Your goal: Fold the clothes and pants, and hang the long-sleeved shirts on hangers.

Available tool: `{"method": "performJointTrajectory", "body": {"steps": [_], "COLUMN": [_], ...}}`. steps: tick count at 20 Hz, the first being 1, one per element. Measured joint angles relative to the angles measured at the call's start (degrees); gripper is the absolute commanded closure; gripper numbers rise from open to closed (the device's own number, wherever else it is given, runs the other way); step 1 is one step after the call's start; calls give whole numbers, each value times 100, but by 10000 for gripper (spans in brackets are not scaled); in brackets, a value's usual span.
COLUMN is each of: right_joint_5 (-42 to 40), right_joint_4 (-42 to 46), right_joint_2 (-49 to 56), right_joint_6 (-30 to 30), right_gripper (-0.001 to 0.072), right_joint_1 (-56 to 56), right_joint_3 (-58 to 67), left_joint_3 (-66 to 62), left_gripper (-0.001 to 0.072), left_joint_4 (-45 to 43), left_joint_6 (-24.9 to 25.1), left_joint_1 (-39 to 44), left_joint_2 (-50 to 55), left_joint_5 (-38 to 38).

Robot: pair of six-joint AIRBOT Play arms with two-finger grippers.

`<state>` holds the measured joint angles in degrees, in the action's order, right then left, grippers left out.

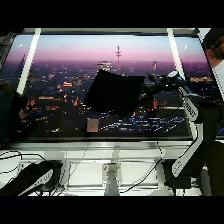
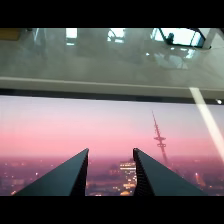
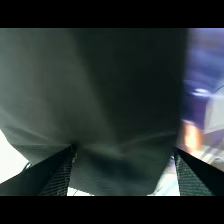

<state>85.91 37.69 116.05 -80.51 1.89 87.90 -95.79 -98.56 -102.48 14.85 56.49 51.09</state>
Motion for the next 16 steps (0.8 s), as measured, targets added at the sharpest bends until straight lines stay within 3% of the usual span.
{"method": "performJointTrajectory", "body": {"steps": [1,3,7,10,16], "right_joint_5": [-11,-59,-2,63,254], "right_joint_4": [2,-33,-46,417,1200], "right_joint_2": [13,26,-9,-144,-529], "right_joint_6": [15,39,61,66,70], "right_gripper": [176,692,699,700,700], "right_joint_1": [-68,-179,-188,190,2505], "right_joint_3": [-2,-4,-7,-7,-7], "left_joint_3": [0,0,0,0,0], "left_gripper": [360,360,360,360,360], "left_joint_4": [0,0,2,0,2], "left_joint_6": [0,-2,-4,-7,-7], "left_joint_1": [0,0,0,0,0], "left_joint_2": [2,13,44,55,57], "left_joint_5": [2,0,2,0,2]}}
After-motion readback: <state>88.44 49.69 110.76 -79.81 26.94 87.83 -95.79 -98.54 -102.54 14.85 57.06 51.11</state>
